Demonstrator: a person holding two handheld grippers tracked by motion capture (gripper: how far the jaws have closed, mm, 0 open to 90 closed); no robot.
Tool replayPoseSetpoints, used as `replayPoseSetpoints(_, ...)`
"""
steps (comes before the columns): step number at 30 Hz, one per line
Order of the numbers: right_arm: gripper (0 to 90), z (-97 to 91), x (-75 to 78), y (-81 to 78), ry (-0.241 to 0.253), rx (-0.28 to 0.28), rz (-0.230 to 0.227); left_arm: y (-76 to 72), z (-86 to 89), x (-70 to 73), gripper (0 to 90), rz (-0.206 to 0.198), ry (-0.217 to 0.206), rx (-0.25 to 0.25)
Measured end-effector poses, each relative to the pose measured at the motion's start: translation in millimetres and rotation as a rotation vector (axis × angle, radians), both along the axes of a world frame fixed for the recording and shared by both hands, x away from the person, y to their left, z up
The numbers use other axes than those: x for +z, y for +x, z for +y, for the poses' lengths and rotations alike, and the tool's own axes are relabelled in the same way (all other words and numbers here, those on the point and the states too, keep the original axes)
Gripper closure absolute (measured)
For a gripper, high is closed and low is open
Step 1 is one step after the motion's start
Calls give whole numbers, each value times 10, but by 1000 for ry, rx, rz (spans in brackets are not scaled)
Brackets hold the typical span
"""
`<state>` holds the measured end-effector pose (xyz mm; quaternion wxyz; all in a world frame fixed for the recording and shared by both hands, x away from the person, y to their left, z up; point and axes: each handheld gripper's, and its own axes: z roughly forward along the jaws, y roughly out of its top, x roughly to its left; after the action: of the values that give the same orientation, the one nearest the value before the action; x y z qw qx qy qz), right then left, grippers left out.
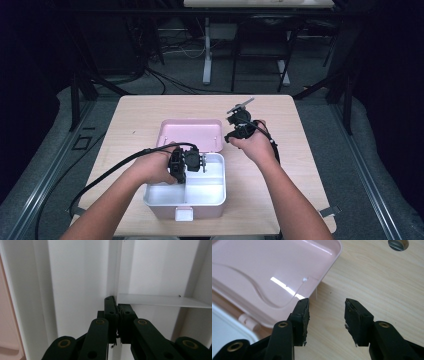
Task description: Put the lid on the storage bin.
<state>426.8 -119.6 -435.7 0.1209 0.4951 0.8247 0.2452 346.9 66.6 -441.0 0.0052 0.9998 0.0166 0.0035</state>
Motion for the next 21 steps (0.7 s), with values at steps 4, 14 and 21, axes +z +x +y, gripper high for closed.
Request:
replayPoseSetpoints(4, 581, 75, -17, 98, 22, -19, 16, 1, 1, 0, 869, 1, -1, -2)
replayPoseSetpoints(14, 629, 204, -169, 284, 26, -91, 6, -8, 2, 1, 870, -4, -1, -5)
replayPoseSetpoints(21, 682, 222, -256, 334, 71, -147, -13, -3, 2, 0, 870, -2, -2, -4)
